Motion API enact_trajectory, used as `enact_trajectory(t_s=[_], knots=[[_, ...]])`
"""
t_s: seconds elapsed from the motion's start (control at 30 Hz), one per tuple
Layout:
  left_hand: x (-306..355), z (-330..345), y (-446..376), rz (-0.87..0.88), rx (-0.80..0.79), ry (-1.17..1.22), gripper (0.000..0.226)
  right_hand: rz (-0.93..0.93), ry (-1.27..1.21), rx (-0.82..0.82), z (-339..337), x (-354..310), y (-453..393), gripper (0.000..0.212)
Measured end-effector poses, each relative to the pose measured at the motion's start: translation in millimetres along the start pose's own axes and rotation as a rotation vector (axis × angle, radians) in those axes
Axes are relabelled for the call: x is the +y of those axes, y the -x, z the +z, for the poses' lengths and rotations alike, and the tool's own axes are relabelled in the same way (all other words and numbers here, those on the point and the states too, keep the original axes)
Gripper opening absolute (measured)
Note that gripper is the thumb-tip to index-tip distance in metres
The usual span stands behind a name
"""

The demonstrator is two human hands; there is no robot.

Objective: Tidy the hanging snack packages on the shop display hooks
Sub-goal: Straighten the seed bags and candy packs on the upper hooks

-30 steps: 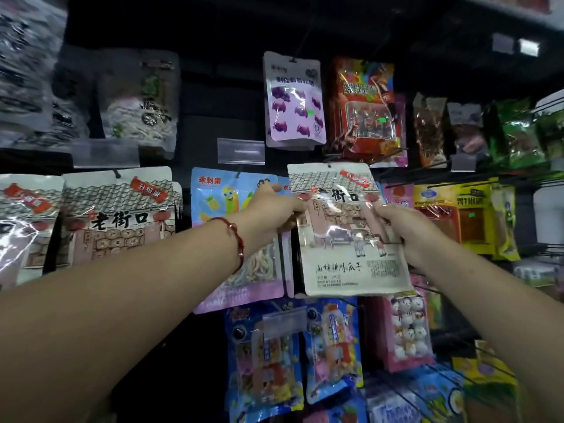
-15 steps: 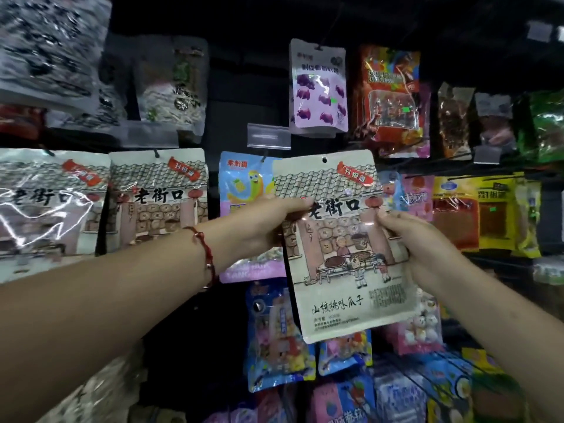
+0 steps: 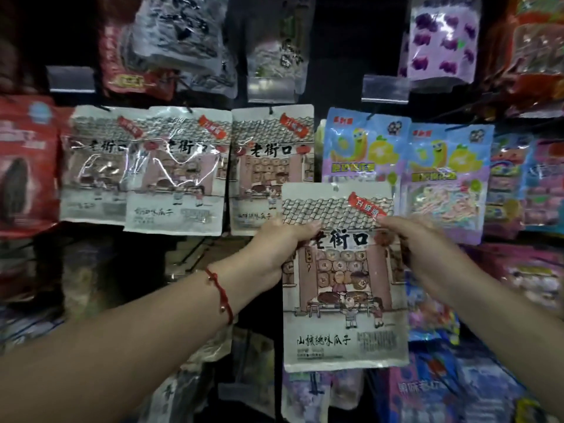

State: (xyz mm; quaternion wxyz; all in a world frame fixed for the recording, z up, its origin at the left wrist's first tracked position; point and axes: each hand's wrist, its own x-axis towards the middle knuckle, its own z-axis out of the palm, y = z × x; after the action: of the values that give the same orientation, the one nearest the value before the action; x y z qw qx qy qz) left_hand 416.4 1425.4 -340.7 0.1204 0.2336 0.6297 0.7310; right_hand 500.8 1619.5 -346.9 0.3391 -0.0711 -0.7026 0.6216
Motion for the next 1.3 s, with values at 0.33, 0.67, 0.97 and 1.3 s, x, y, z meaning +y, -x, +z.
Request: enact_trajectory(t_s=[0.33, 0.67, 0.97, 1.3], knots=[[11.1, -63.3, 16.9, -0.009, 0.004, -0.111, 0.066, 0.136, -0.133, -0.191, 77.3, -38.8, -18.8, 0.065], [107.8, -107.3, -58.0, 0.145, 0.087, -0.126, 0.039, 0.085, -0.141, -0.061, 142.0, -102.6, -69.6, 0.026], [143.0, -103.9, -125.3, 0.140, 0.011, -0.056, 0.030, 0.057, -0.110, 0.032, 155.0, -124.5, -130.2, 0.019], [145.1, -108.2, -151.4, 0.293, 0.077, -0.013, 0.034, -0.042, -0.168, 0.064, 161.0, -124.4, -157.6, 0.018]])
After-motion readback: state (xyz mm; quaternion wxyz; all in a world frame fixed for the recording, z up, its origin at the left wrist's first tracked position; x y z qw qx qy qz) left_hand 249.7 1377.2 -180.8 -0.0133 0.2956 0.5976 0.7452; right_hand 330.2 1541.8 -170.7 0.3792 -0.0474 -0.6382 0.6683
